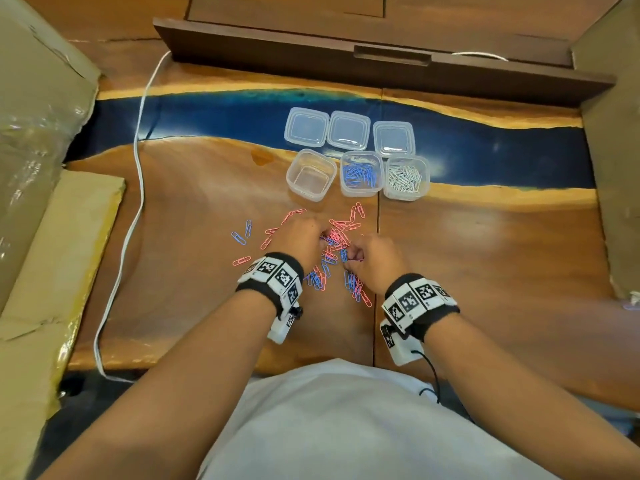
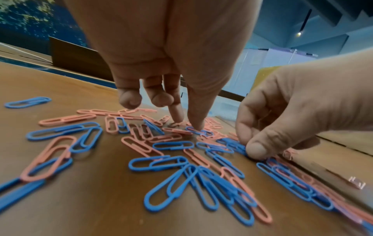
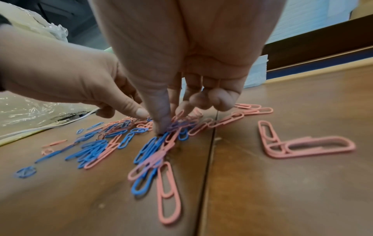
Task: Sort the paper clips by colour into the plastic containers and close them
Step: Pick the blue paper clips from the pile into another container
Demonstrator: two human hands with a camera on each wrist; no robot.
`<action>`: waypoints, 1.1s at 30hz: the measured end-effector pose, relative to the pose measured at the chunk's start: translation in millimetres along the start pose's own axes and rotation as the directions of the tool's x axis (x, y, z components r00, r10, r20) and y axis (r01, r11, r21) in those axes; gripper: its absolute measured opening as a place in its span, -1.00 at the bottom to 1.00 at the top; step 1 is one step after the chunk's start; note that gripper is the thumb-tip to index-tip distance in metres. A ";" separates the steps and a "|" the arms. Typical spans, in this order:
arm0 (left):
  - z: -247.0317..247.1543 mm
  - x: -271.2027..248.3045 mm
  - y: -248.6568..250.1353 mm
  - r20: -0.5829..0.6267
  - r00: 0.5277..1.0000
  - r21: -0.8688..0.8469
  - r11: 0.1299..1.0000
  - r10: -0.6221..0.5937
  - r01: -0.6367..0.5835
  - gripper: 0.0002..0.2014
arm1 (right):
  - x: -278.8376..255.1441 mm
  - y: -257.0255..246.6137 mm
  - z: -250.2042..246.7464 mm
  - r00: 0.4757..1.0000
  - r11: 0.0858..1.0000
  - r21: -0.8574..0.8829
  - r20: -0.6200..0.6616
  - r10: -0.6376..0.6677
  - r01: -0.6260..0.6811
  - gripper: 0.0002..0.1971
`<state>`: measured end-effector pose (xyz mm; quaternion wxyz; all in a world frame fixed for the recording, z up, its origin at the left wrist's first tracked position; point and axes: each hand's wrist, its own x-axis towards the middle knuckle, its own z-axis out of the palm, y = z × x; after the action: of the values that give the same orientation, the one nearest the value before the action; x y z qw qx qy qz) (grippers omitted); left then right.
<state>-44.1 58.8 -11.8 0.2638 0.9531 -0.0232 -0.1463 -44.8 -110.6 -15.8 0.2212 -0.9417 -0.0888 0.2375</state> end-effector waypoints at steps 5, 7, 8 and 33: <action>4.2 3.8 -1.2 0.006 0.999 0.077 0.996 0.041 -0.041 -0.96 | -5.4 10.3 -2.5 0.997 0.990 0.113 0.011 0.079 -0.080 -0.89; 4.0 4.6 -1.5 0.023 0.998 0.091 0.994 0.051 -0.053 -0.98 | -8.9 16.7 -4.4 0.993 0.985 0.135 -0.021 0.116 -0.112 -0.89; 3.5 5.0 -1.9 0.030 0.998 0.090 0.994 0.056 -0.058 -0.97 | -10.7 17.7 -5.8 0.991 0.983 0.139 -0.032 0.126 -0.121 -0.88; -4.3 -33.1 0.7 0.318 0.895 -0.902 0.193 -0.313 0.387 -0.70 | -12.5 -2.3 -12.4 0.969 0.893 0.377 0.081 0.232 -0.245 -0.75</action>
<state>-74.5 64.4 0.9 0.7353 0.5795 0.2769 -0.2165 -49.7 -116.6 0.1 0.3692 -0.8795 0.0718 0.2916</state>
